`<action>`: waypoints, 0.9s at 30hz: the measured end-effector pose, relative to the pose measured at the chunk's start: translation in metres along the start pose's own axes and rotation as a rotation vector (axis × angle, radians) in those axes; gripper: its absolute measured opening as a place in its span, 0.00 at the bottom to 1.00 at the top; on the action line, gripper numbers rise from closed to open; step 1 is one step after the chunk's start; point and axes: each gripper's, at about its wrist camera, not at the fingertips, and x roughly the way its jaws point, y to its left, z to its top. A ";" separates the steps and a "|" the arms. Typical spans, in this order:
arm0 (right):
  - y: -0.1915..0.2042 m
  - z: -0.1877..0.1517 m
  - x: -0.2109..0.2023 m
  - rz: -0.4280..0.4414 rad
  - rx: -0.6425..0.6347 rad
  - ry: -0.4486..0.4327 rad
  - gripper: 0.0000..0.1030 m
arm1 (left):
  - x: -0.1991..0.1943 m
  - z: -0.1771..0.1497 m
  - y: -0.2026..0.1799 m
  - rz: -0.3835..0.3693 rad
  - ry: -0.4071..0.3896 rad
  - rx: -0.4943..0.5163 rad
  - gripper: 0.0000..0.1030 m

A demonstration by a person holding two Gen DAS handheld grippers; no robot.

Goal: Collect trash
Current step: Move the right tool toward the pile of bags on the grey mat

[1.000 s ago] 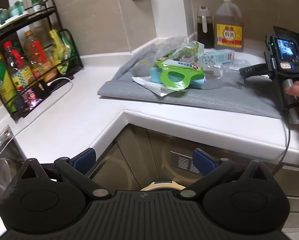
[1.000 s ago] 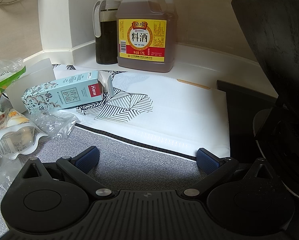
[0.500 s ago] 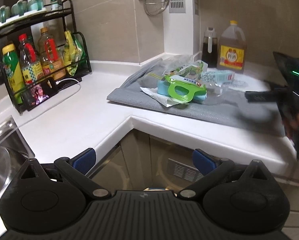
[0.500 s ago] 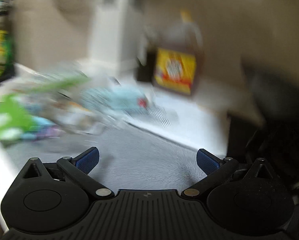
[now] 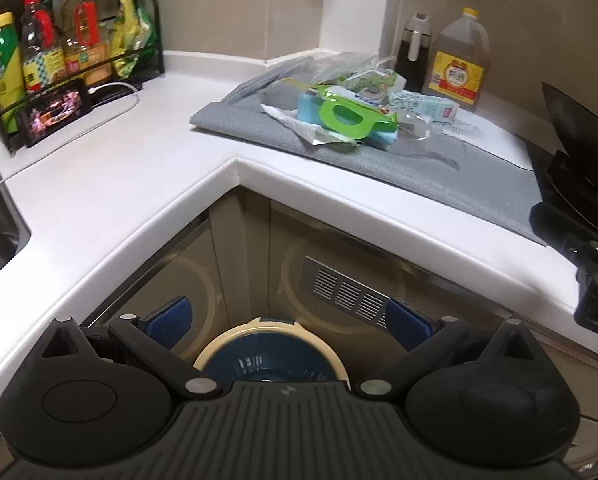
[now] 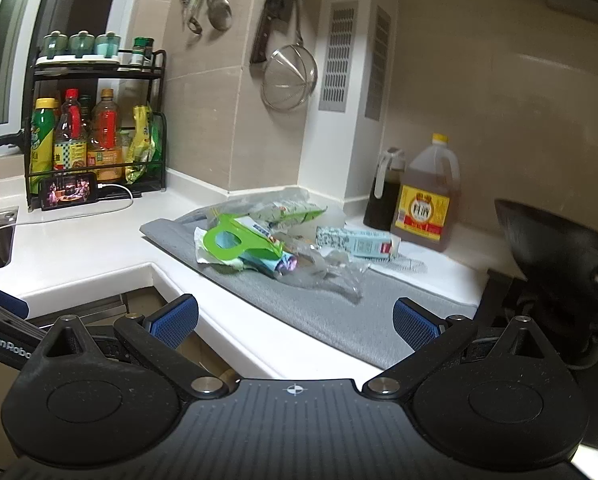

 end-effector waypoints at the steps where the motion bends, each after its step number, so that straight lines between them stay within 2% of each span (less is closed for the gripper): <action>1: 0.001 0.000 -0.002 -0.002 -0.001 -0.003 1.00 | -0.001 0.001 0.001 0.008 -0.006 -0.004 1.00; 6: 0.003 0.004 -0.002 0.025 0.019 0.001 1.00 | -0.008 0.002 0.001 0.027 -0.036 0.011 1.00; 12: 0.010 0.004 -0.001 0.044 0.007 0.007 1.00 | -0.013 0.003 -0.001 0.017 -0.067 0.024 1.00; 27: 0.008 0.000 0.009 0.062 0.026 0.034 1.00 | -0.005 0.001 -0.006 0.035 -0.054 0.056 1.00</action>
